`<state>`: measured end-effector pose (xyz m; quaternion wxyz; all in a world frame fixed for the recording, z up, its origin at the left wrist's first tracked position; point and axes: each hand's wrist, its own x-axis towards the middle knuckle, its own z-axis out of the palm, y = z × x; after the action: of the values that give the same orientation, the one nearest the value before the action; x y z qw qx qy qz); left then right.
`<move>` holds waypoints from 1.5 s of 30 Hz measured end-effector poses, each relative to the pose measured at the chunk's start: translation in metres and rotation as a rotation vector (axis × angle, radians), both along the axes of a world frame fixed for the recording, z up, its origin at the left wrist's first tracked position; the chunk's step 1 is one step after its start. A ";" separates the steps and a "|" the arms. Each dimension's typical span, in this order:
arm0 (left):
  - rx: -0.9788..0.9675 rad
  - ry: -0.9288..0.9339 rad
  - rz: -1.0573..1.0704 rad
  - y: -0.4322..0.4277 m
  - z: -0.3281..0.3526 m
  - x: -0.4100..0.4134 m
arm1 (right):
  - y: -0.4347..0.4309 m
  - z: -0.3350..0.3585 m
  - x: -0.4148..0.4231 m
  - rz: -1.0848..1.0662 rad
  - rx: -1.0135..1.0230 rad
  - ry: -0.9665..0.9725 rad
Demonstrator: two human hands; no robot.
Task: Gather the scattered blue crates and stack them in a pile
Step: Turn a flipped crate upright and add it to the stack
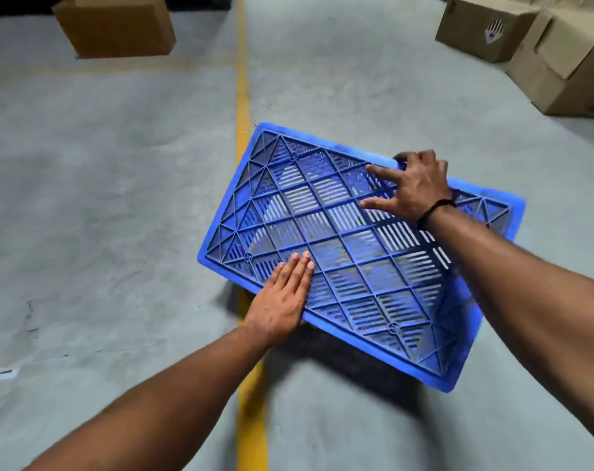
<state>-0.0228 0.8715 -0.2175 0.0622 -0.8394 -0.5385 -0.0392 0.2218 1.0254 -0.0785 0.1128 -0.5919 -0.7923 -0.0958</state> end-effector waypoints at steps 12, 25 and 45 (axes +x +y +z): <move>0.160 -0.263 0.090 0.075 0.097 0.008 | -0.060 0.006 -0.020 0.073 0.179 -0.042; 0.197 -0.462 -0.026 0.108 0.146 0.015 | -0.080 0.051 0.024 0.049 -0.252 0.077; 0.234 -0.481 0.212 0.075 0.107 0.039 | -0.080 -0.028 0.028 0.293 0.358 0.016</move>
<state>0.0161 0.9463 -0.1104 0.0331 -0.7320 -0.6145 -0.2923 0.2501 0.9454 -0.1068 0.2350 -0.4418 -0.8393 -0.2125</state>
